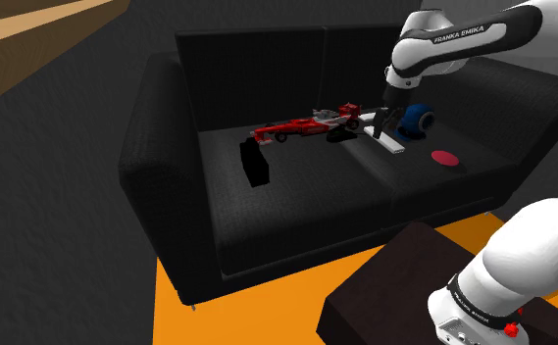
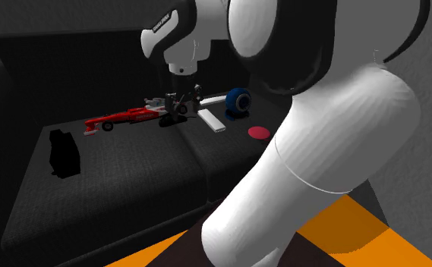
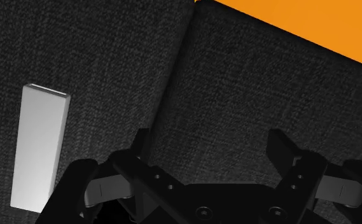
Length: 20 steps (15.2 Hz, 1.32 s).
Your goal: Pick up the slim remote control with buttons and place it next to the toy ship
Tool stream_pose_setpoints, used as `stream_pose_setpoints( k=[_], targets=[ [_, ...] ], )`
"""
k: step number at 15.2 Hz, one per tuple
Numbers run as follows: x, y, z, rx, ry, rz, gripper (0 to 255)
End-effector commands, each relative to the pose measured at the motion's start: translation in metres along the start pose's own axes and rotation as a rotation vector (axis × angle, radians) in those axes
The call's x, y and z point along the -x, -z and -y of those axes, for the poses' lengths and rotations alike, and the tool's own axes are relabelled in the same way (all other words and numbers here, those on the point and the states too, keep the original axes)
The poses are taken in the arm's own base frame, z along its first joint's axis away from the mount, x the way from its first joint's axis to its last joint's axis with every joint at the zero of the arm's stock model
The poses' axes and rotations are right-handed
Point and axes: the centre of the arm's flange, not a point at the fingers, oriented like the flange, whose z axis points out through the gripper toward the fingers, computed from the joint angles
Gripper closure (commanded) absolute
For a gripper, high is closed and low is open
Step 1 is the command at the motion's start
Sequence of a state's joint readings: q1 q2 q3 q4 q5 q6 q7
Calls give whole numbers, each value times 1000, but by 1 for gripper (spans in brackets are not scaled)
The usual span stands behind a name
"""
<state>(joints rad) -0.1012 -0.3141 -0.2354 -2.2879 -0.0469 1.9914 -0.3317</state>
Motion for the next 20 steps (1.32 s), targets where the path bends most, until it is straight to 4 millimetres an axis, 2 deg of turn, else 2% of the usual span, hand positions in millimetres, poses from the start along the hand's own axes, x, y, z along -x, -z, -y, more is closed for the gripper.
stream_pose_setpoints(
  k=[1,12,20],
  targets=[
    [-12,-12,-19,7,-14,0,0],
    [-70,-65,-137,37,-91,1,0],
    [-104,-101,-222,58,-145,1,0]
  ],
)
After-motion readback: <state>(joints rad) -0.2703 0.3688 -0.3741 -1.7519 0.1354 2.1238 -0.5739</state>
